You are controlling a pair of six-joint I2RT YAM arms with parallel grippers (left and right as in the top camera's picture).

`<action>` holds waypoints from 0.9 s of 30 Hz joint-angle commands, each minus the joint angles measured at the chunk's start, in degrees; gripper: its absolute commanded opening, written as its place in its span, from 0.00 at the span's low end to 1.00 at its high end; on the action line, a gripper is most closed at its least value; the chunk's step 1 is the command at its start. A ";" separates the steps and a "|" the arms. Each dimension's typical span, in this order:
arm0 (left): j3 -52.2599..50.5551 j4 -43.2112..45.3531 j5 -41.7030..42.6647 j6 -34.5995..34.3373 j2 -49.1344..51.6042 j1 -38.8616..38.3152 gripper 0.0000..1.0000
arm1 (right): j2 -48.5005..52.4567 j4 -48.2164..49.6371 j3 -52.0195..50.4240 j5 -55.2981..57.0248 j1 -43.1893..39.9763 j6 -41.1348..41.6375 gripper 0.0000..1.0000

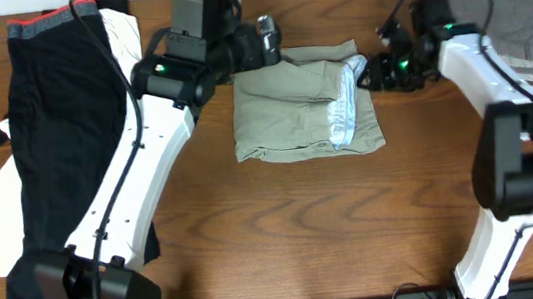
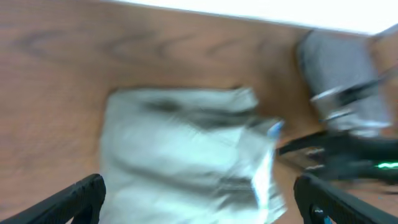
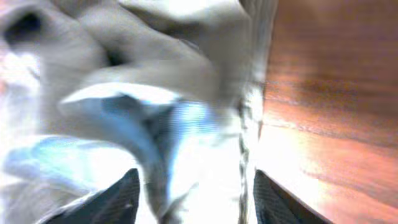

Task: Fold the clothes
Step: 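Release the right gripper and raise both grippers above the folded pants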

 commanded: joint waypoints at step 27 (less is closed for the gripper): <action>0.26 -6.45 -9.31 3.91 0.87 1.51 0.98 | 0.70 -4.79 1.05 4.98 15.06 6.40 0.40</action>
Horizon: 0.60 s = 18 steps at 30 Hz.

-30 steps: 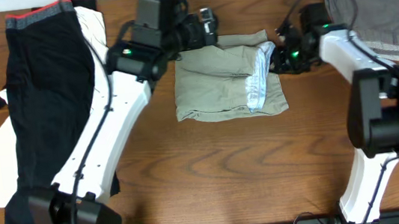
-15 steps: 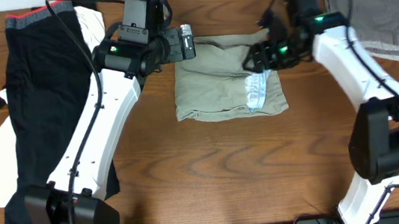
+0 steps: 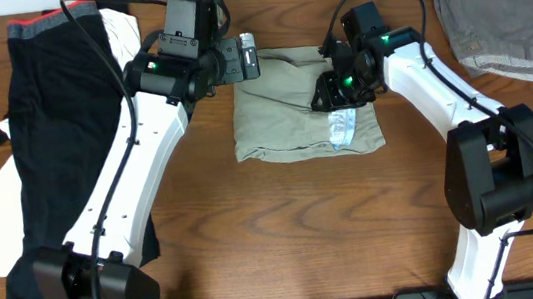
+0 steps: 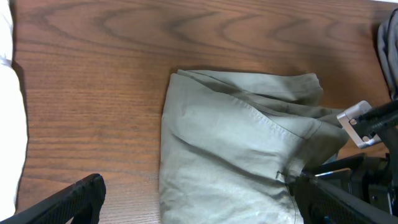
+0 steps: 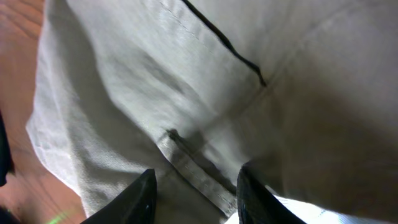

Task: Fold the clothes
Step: 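Release the right gripper and raise both grippers above the folded pants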

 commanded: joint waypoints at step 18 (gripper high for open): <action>0.00 -0.15 -0.79 1.03 0.72 0.13 0.98 | 0.28 13.84 -0.11 7.54 -0.59 -0.68 0.13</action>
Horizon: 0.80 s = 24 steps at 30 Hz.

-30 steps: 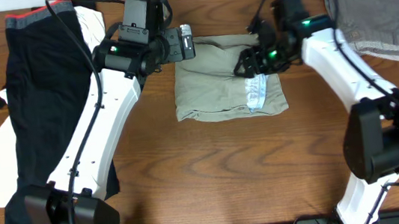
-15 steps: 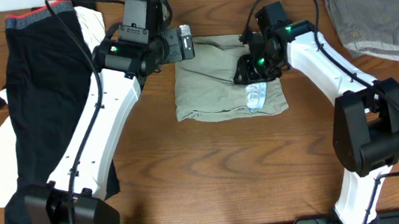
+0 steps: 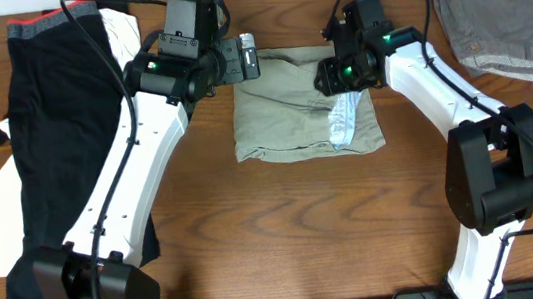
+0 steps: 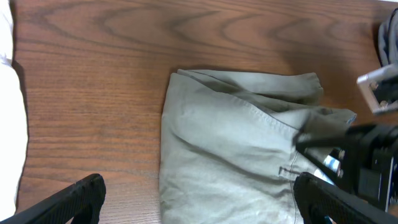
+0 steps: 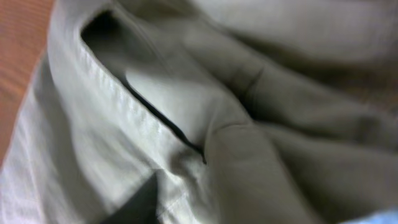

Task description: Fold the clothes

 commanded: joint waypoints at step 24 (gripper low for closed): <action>-0.59 -0.02 -3.52 1.01 0.70 0.13 0.98 | 8.24 18.97 2.64 2.38 -8.94 -6.32 0.62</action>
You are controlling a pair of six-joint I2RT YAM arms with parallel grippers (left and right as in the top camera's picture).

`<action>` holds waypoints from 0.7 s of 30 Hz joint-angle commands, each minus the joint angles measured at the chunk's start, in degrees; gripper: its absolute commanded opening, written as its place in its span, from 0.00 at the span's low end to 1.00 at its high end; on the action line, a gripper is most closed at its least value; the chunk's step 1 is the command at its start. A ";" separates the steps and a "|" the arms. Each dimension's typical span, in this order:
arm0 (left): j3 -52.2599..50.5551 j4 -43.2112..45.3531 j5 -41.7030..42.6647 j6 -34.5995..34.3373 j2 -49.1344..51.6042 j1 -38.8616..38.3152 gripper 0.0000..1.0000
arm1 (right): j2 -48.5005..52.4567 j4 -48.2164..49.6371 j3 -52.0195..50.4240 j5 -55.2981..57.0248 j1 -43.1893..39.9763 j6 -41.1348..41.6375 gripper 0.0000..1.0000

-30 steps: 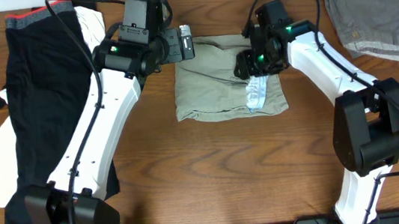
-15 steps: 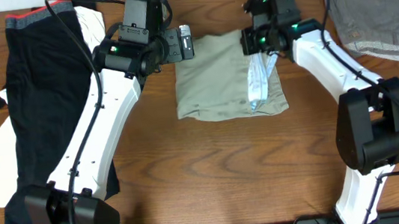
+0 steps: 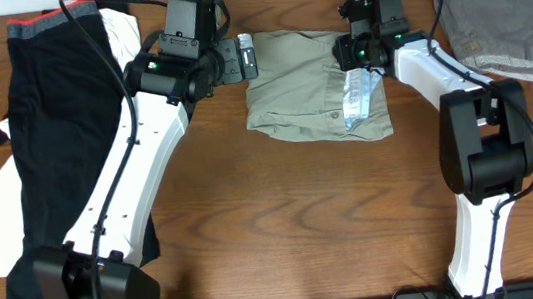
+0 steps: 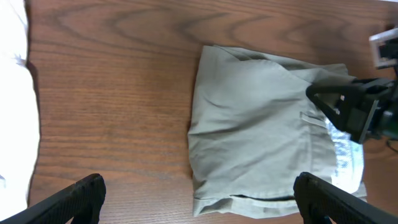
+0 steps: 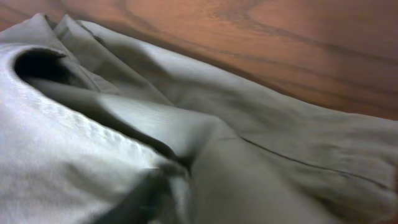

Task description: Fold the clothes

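Observation:
The khaki shorts [image 3: 310, 89] lie folded at the back middle of the table, with a pale blue-white lining [image 3: 354, 99] showing at their right side. My right gripper [image 3: 357, 52] sits on their back right corner, shut on a fold of the shorts [image 5: 205, 143]; one dark finger [image 5: 146, 198] shows buried in the cloth. My left gripper [image 3: 247, 56] hovers just left of the shorts' back left corner, open wide and holding nothing. From the left wrist, the shorts [image 4: 261, 137] are seen whole between that gripper's [image 4: 199, 200] spread fingers.
Black trousers [image 3: 55, 143] with a red-and-grey waistband lie along the left side over a white cloth [image 3: 0, 215]. A folded grey garment [image 3: 507, 11] rests at the back right corner. Bare wood [image 3: 305, 226] stretches in front of the shorts.
The shorts have shifted right and toward the back edge, slightly turned, with my right gripper moved the same way on them. My left gripper stays where it was.
At first my right gripper was at the shorts' right edge and my left over their back left corner. Then the left sat off to the left, open, and the right reached onto the shorts' back right part. Now the shorts lie farther right and back.

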 commanded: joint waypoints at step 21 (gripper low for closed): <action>-0.42 -0.02 -1.42 1.01 0.66 0.13 0.98 | -7.43 -26.67 0.55 -5.22 -7.61 0.48 0.99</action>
